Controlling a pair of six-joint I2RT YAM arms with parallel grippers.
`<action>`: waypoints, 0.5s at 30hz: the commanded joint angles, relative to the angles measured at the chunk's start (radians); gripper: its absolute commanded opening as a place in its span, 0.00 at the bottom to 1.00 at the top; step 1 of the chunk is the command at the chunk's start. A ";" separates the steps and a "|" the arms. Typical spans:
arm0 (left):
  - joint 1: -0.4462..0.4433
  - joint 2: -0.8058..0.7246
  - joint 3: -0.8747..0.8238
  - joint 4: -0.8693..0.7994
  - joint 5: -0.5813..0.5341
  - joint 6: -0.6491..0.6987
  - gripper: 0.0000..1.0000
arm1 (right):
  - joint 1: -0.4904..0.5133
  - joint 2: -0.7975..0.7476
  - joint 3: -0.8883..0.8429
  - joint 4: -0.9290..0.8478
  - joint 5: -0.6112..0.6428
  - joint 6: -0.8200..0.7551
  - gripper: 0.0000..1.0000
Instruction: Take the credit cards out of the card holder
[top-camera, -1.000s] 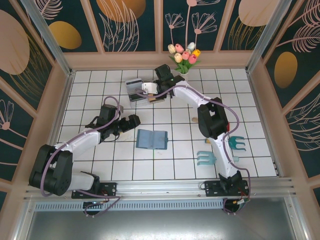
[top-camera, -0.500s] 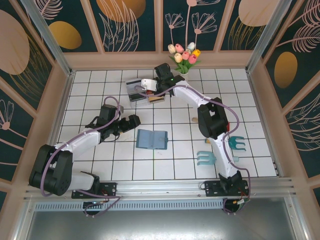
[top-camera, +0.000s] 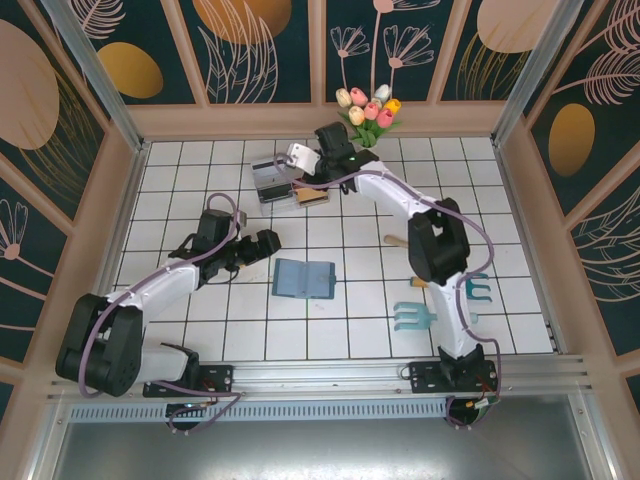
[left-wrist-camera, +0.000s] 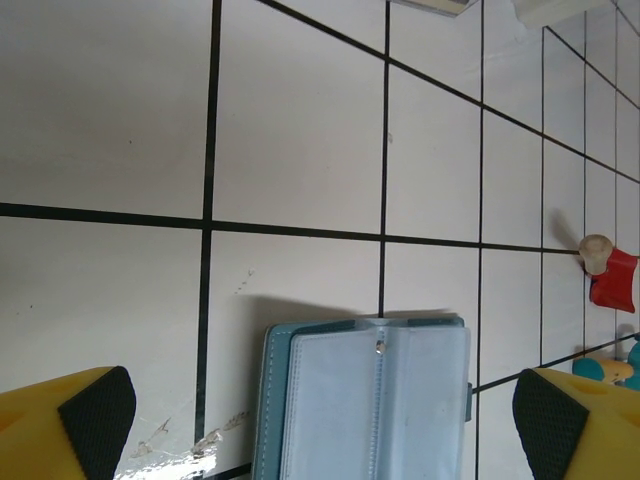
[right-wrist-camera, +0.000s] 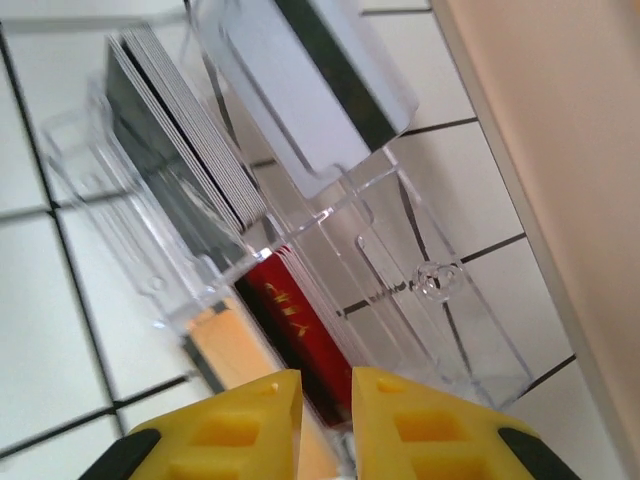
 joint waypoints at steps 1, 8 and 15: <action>0.008 -0.034 -0.014 -0.004 -0.006 0.025 0.98 | 0.004 -0.185 -0.132 0.094 -0.114 0.245 0.22; 0.008 -0.073 -0.029 -0.020 -0.012 0.025 0.97 | 0.021 -0.502 -0.494 0.234 0.028 0.753 0.30; 0.006 -0.078 -0.039 -0.029 0.012 0.022 0.89 | 0.087 -0.695 -0.756 0.158 0.163 1.056 0.35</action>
